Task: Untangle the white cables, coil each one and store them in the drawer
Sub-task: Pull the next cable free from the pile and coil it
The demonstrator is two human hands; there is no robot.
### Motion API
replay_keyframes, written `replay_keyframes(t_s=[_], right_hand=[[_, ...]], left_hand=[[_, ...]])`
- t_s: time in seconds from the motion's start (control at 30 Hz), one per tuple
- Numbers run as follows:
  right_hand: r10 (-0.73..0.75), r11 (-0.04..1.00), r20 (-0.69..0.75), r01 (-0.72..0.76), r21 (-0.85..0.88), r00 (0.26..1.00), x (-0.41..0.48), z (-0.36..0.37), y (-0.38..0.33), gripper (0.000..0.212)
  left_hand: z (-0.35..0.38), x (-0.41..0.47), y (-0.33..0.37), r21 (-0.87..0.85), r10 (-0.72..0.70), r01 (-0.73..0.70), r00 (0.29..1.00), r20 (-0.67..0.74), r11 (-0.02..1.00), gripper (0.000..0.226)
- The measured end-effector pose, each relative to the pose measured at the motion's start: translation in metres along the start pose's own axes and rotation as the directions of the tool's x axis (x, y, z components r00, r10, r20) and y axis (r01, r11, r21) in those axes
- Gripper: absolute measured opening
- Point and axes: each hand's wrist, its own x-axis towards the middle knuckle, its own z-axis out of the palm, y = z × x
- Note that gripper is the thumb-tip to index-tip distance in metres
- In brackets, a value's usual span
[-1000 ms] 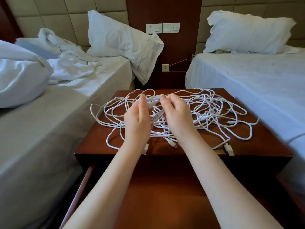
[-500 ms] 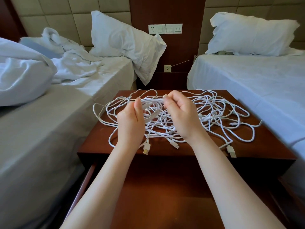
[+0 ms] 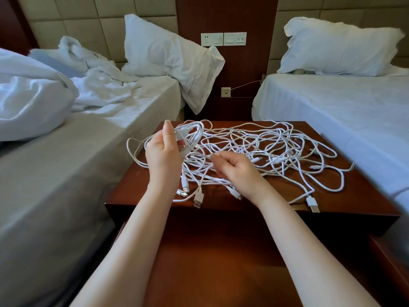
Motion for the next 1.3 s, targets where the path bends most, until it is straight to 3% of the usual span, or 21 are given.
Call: replay_keyframes(t_s=[0.07,0.17,0.33,0.4,0.67,0.77,0.9,1.0,1.1,1.3], right_hand=[[0.013,1.000,-0.020,-0.013,0.018,1.000,0.000,-0.005,0.002,0.041],[0.065,0.995,-0.031,-0.063,0.083,0.997,-0.001,-0.012,0.003,0.038],[0.080,0.936,-0.125,-0.031,0.351,0.989,-0.003,-0.025,0.001,0.026],[0.059,0.918,-0.136,0.000,0.396,0.989,-0.003,-0.032,0.001,0.041],[-0.025,0.950,-0.247,0.100,0.294,0.969,0.001,-0.037,-0.010,0.042],[-0.032,0.959,-0.323,0.120,0.256,0.946,-0.001,-0.035,-0.018,0.043],[-0.056,0.970,-0.383,0.142,0.200,0.922,-0.003,-0.037,-0.030,0.040],[-0.134,0.985,-0.277,0.158,0.067,0.952,-0.007,-0.034,-0.041,0.035],[-0.159,0.985,-0.069,0.154,-0.075,0.985,-0.009,-0.028,-0.050,0.023],[-0.085,0.991,0.112,0.096,-0.096,0.990,-0.011,-0.015,-0.051,0.014]], left_hand=[[0.002,-0.002,0.007,-0.119,-0.076,0.086,0.994,0.081,0.989,0.051],[0.005,-0.009,0.020,-0.203,-0.080,0.162,0.929,0.361,0.966,0.045],[0.012,-0.030,0.034,-0.014,-0.073,0.113,0.723,0.687,0.993,0.038],[0.015,-0.036,0.036,0.086,-0.112,0.072,0.665,0.739,0.994,0.037],[0.016,-0.039,0.039,0.299,-0.179,-0.136,0.552,0.814,0.944,0.037],[0.017,-0.038,0.036,0.309,-0.133,-0.196,0.606,0.784,0.930,0.039],[0.027,-0.038,0.027,0.381,-0.088,-0.208,0.772,0.629,0.901,0.040],[0.029,-0.033,0.019,0.385,-0.077,-0.126,0.880,0.469,0.914,0.044],[0.023,-0.025,0.015,0.389,-0.015,-0.108,0.953,0.302,0.915,0.047],[0.009,-0.010,0.016,0.252,0.088,-0.085,0.996,-0.002,0.964,0.026]])
